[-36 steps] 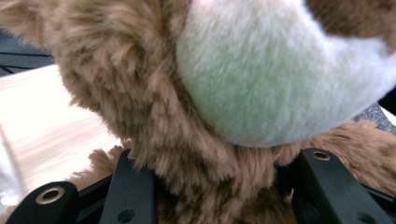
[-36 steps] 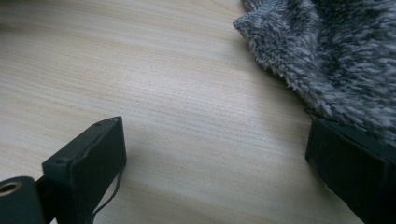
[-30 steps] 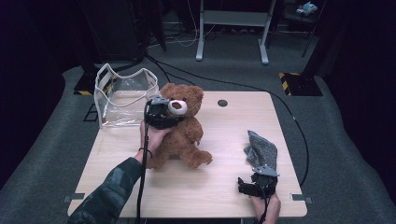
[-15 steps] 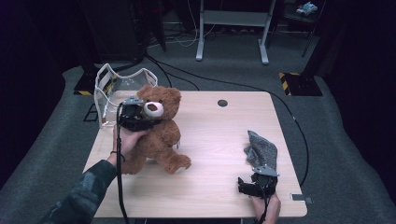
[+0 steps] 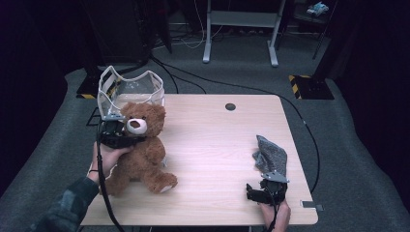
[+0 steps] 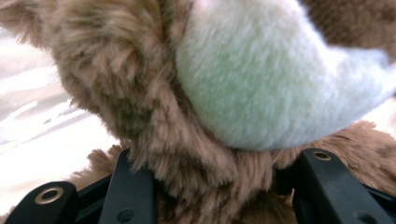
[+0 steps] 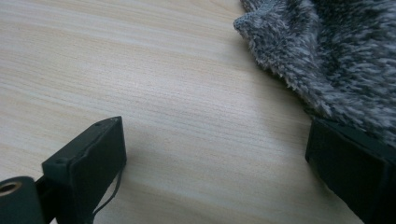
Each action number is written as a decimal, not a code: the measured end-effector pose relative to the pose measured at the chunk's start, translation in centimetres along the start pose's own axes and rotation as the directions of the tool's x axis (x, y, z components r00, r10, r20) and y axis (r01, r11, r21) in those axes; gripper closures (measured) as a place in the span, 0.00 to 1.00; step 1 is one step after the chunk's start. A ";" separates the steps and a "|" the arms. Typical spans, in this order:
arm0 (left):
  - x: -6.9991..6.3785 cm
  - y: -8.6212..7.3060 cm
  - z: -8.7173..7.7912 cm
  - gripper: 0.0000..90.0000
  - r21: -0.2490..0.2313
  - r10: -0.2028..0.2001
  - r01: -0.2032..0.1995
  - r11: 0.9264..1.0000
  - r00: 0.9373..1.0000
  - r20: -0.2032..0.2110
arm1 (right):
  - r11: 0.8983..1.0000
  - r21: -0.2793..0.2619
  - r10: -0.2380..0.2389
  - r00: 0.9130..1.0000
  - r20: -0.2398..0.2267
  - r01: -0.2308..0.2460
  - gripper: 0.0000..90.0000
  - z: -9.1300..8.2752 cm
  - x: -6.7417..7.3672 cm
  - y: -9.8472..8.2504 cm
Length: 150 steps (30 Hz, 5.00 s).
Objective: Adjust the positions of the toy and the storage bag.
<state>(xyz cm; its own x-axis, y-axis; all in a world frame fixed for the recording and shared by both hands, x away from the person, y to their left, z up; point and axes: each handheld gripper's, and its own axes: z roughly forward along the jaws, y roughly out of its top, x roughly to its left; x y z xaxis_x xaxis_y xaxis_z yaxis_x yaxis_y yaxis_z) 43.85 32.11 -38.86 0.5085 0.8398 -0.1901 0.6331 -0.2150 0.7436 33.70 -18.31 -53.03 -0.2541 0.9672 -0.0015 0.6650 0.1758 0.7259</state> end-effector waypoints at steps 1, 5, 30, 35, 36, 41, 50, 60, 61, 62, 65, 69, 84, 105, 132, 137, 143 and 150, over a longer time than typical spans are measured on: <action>0.2 -0.3 -0.1 0.62 0.019 -0.015 0.015 1.000 1.000 0.001 | 1.000 0.000 0.000 1.000 0.000 0.000 0.05 0.0 0.0 0.0; 1.3 -1.8 -0.1 0.61 0.053 -0.052 0.052 0.997 0.999 -0.001 | 1.000 0.000 0.000 1.000 0.000 0.000 0.05 0.0 0.0 0.0; 4.9 -3.9 4.6 0.54 0.221 -0.154 0.152 0.963 0.988 -0.008 | 1.000 -0.001 0.003 1.000 0.002 -0.003 0.05 0.0 0.0 0.0; 4.6 -4.1 5.2 0.53 0.265 -0.144 0.134 0.955 0.989 0.020 | 1.000 0.000 0.002 1.000 0.003 -0.002 0.05 0.0 0.0 0.0; 4.6 -4.1 5.3 0.52 0.270 -0.143 0.132 0.954 0.989 0.022 | 1.000 0.000 0.001 1.000 0.002 -0.001 0.05 0.0 0.0 0.0; 4.6 -4.5 5.2 0.51 0.272 -0.144 0.129 0.954 0.989 0.034 | 1.000 0.002 0.004 1.000 0.003 -0.004 0.05 0.0 0.0 0.0; 4.6 -4.7 4.7 0.41 0.286 -0.152 0.133 0.949 0.987 0.047 | 1.000 0.001 0.004 1.000 0.002 -0.004 0.05 0.0 0.0 0.0; 3.4 -3.5 3.7 0.21 0.238 -0.126 0.124 0.963 0.992 -0.008 | 1.000 0.003 0.003 1.000 0.002 -0.003 0.05 0.0 0.0 0.0; 3.2 -3.2 3.5 0.21 0.226 -0.114 0.117 0.967 0.993 -0.024 | 1.000 0.002 0.001 1.000 0.001 -0.001 0.05 0.0 0.0 0.1; 3.2 -3.0 3.3 0.20 0.224 -0.116 0.118 0.967 0.993 -0.025 | 1.000 0.002 -0.006 1.000 -0.001 0.006 0.04 0.0 0.0 0.1; 3.0 -2.1 2.4 0.19 0.194 -0.101 0.108 0.975 0.994 -0.046 | 1.000 0.015 -0.020 1.000 -0.011 0.020 0.03 -0.1 0.2 0.2; 2.7 -0.5 1.1 0.17 0.150 -0.072 0.081 0.985 0.995 -0.065 | 0.999 -0.028 -0.040 0.998 -0.046 0.039 0.04 -0.4 0.4 0.4; 0.8 4.5 -0.4 0.15 0.033 -0.008 0.013 0.999 0.991 -0.134 | 0.997 0.012 -0.079 0.993 -0.088 0.080 0.02 1.2 1.0 1.3; 1.8 10.4 3.1 0.05 0.009 0.034 -0.033 0.999 0.967 -0.252 | 0.998 0.007 -0.068 0.995 -0.075 0.069 0.01 1.2 1.1 1.2; 2.2 12.2 9.3 0.58 0.034 0.132 -0.128 0.991 0.943 -0.305 | 0.998 0.005 -0.066 0.995 -0.077 0.066 0.01 1.3 1.1 1.2; 2.0 12.2 10.1 0.74 0.027 0.141 -0.140 0.990 0.942 -0.304 | 0.998 0.005 -0.066 0.995 -0.077 0.067 0.01 1.3 1.1 1.2; 2.1 12.4 10.5 0.83 0.014 0.165 -0.168 0.986 0.944 -0.286 | 0.998 0.004 -0.064 0.995 -0.072 0.065 0.01 1.3 1.1 1.2; 1.9 12.5 11.1 0.86 0.001 0.198 -0.205 0.979 0.942 -0.272 | 0.998 0.005 -0.069 0.995 -0.075 0.070 0.01 1.2 1.1 1.2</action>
<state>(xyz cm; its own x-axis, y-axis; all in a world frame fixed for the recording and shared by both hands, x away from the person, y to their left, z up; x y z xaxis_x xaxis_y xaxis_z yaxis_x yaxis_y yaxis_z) 59.21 25.48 -37.02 0.4455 0.8839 0.1427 0.5160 -0.3837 0.7658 35.08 -16.83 -53.04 -0.3515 0.9362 0.0002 0.6494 0.2436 0.7204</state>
